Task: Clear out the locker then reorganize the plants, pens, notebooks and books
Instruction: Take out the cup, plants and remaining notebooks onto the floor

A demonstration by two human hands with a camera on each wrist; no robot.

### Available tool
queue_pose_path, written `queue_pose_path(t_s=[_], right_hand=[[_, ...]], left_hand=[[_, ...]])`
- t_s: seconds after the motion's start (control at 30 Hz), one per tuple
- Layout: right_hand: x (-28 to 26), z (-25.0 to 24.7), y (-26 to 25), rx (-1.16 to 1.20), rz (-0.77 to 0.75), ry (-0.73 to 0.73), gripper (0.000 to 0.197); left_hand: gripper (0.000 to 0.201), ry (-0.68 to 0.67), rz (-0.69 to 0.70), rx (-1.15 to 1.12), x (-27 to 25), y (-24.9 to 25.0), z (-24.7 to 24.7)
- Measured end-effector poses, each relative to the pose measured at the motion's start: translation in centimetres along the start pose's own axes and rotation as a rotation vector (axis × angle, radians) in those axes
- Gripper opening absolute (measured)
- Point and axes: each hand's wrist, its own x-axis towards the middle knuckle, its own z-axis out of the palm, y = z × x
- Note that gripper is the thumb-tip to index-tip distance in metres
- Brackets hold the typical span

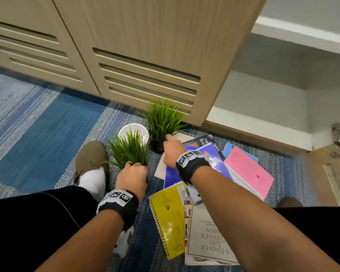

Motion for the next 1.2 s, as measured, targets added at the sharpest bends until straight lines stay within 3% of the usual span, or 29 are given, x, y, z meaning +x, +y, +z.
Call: queue_pose_path(t_s=[0.1, 0.33, 0.63, 0.77, 0.97, 1.2], right_hand=[[-2.8, -0.7, 1.4, 0.094, -0.06, 0.087, 0.026], [-9.8, -0.8, 5.7, 0.202, -0.053, 0.261, 0.039], [-16.1, -3.4, 13.0, 0.251, 0.064, 0.591, 0.014], [-18.7, -5.8, 18.2, 0.192, 0.241, 0.613, 0.014], [-20.4, -9.3, 25.1, 0.149, 0.446, 0.5, 0.044], [-18.1, -11.1, 30.1, 0.183, 0.551, 0.476, 0.037]], left_hand=[[0.024, -0.024, 0.041, 0.011, -1.2, 1.1, -1.6], [0.026, -0.011, 0.224, 0.075, -2.4, 5.2, -4.0], [0.032, 0.11, 0.483, 0.053, -0.9, 15.5, -8.5], [0.032, 0.144, 0.592, 0.068, 0.9, 19.8, -10.5], [0.035, 0.122, 0.67, 0.123, 6.2, 26.6, -13.0], [0.03, 0.183, 0.698, 0.237, 12.3, 34.1, -14.1]])
